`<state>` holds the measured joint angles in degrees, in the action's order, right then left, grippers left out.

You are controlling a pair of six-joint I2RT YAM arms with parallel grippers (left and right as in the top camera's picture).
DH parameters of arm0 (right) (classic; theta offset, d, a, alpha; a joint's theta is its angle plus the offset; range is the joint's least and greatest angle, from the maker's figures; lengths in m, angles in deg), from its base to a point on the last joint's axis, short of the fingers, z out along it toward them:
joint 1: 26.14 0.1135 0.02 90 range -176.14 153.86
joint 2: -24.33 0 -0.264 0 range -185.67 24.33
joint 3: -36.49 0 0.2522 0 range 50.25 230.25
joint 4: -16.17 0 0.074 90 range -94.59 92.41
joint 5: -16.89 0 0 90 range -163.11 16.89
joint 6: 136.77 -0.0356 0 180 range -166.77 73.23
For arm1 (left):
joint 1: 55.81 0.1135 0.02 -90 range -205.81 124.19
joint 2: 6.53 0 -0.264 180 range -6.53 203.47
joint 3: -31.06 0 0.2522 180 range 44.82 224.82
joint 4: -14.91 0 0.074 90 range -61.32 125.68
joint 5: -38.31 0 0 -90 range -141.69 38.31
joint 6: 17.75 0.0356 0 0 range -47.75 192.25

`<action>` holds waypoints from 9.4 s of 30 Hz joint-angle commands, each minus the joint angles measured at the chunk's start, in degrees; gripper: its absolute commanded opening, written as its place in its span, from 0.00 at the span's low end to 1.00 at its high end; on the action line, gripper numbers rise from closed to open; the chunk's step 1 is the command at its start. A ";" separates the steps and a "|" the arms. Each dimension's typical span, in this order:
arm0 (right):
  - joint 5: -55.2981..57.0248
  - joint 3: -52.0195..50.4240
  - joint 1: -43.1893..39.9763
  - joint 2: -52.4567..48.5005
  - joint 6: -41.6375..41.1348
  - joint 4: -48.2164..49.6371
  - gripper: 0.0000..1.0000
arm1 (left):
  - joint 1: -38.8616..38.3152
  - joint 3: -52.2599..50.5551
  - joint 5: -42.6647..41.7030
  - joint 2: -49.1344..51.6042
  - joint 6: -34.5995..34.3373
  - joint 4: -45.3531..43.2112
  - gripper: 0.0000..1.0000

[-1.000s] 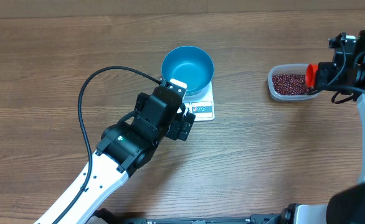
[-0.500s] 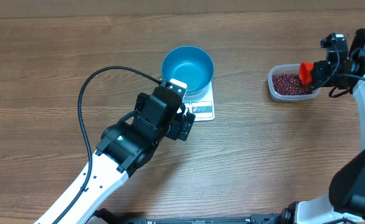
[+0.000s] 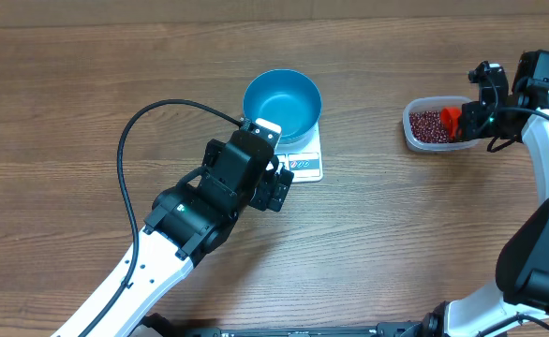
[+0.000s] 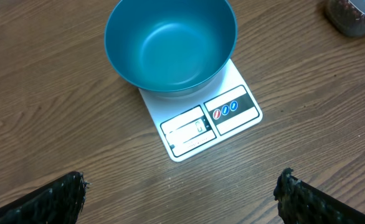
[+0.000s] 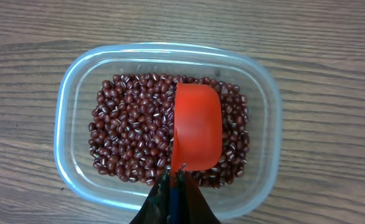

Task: Scoop item into bowl and weigh 150g on scale
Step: 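Move the held scoop with the right gripper over the bean tub, then dip the scoop into the red beans with the right gripper, then drag the red scoop through the beans to fill it, right gripper, then lift the filled scoop and carry it left over the teal bowl, then tilt the scoop with the right gripper to pour beans into bowl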

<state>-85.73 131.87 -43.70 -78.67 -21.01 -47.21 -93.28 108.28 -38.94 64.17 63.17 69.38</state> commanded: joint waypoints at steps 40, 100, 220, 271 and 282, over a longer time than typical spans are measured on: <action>-11.08 -0.68 -0.20 -0.76 -0.17 -4.63 0.04 | 0.33 0.50 1.16 0.28 -0.79 -0.24 0.99; -27.19 -0.68 -9.68 -9.70 -2.14 -3.63 0.04 | 0.33 0.50 1.16 0.28 -0.79 -0.22 1.00; -58.16 -0.61 15.52 -9.75 -33.53 19.19 0.04 | 0.33 0.50 1.16 1.20 -0.79 -0.22 1.00; -33.27 -0.61 24.96 -9.75 28.98 34.45 0.04 | 0.33 0.50 1.16 1.20 -0.79 -0.22 0.99; -33.92 -0.57 24.96 -6.80 28.30 29.92 0.04 | 0.33 0.50 1.16 1.20 -0.79 -0.22 1.00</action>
<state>-119.20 131.13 -18.63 -87.80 7.23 -16.15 -93.26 108.28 -38.94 64.91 63.17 69.41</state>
